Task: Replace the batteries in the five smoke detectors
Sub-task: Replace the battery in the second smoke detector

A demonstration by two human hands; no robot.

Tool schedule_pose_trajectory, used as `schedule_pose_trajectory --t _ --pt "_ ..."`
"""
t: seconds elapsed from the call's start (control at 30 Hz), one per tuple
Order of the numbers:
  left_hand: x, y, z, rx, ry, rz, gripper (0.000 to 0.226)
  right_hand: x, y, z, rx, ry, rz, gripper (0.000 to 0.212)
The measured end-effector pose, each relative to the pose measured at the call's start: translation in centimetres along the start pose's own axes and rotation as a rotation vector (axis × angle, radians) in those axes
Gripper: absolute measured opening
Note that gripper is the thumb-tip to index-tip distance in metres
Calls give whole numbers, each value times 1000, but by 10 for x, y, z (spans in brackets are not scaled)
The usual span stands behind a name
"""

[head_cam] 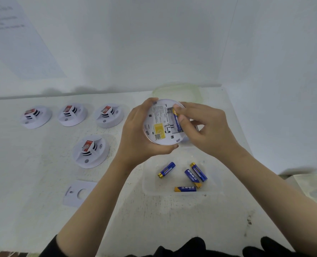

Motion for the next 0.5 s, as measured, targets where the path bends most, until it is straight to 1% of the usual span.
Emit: schedule_pose_trajectory --t 0.17,0.23,0.3,0.37,0.47,0.5 --pt "5 -1 2 -6 2 27 94 -1 -6 -2 -43 67 -15 20" --pt "4 -2 2 -4 22 4 93 -2 -7 -1 -61 91 -40 21" --pt "1 -3 2 -8 26 -17 94 -1 -7 -2 -58 59 -32 21" --pt "-2 -4 2 -19 7 -25 95 5 -6 -3 -53 -44 55 23" --pt "-11 -7 0 -27 -29 -43 97 20 -3 0 -49 -259 249 31" --pt "-15 -8 -1 -25 -42 -53 98 26 -1 1 -31 -297 305 32"
Point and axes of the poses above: each hand's wrist, its own y-axis away from the middle knuckle, its own z-axis out of the palm, x = y × z, the point moved 5 cm from there along -y, towards the middle knuckle, and after that the axes turned 1 degree about -z, right-handed, at the moved point
